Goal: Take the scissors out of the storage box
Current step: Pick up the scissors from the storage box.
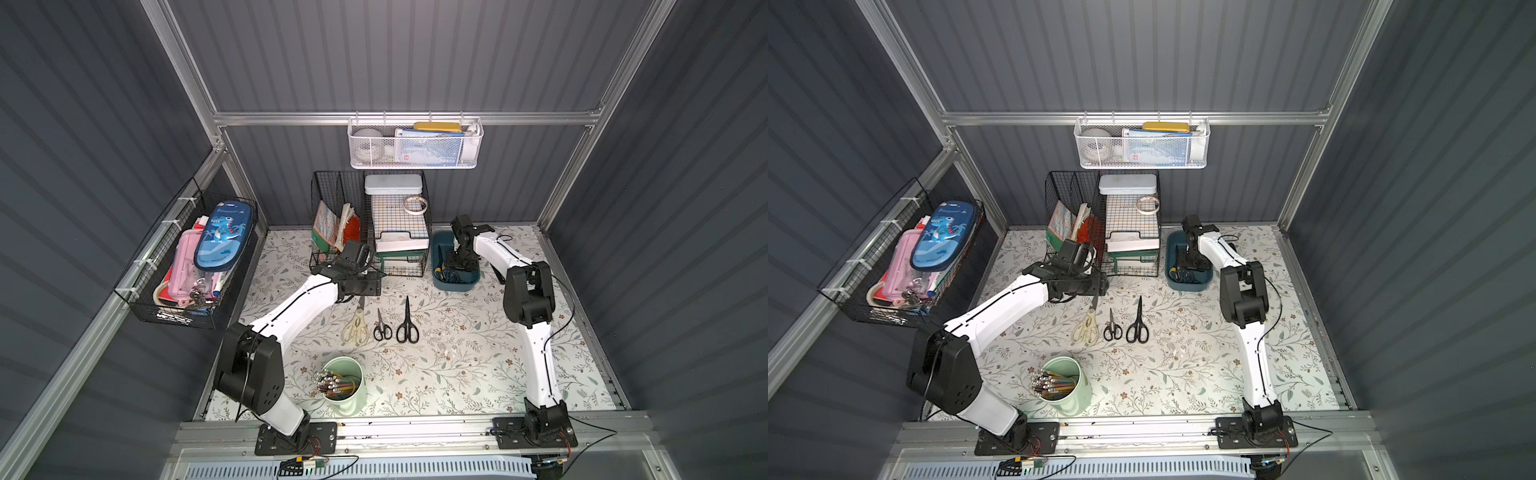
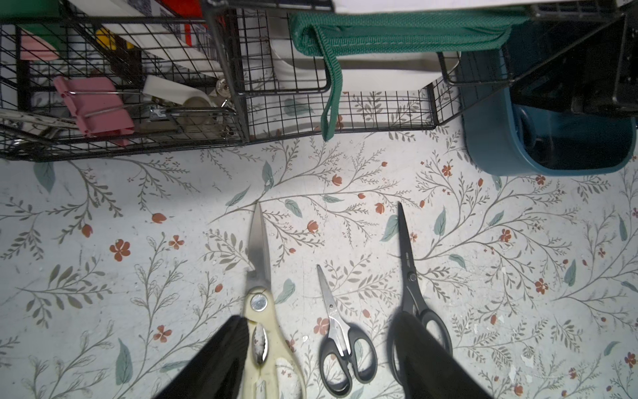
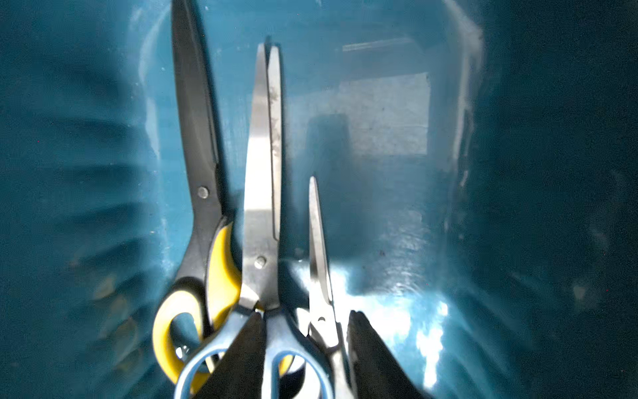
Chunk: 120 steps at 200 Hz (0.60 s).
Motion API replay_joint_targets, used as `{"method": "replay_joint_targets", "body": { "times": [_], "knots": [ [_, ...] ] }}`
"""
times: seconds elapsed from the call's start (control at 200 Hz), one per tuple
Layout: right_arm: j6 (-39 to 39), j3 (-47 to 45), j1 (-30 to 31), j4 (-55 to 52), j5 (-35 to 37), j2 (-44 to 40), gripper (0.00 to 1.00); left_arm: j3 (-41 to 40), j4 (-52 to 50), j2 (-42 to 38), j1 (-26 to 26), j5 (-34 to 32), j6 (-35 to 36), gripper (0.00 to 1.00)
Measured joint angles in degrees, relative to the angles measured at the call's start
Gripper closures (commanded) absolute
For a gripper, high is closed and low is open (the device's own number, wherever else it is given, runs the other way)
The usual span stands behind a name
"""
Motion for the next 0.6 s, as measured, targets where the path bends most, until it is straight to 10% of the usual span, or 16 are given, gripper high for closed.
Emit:
{"method": "replay_joint_targets", "body": {
  "times": [0.6],
  "knots": [
    [-2.4,-8.7,3.0,8.3,2.6,-13.7,0.55,0.3,-0.1,0.5,0.0,0.1,0.0,0.28]
  ]
}}
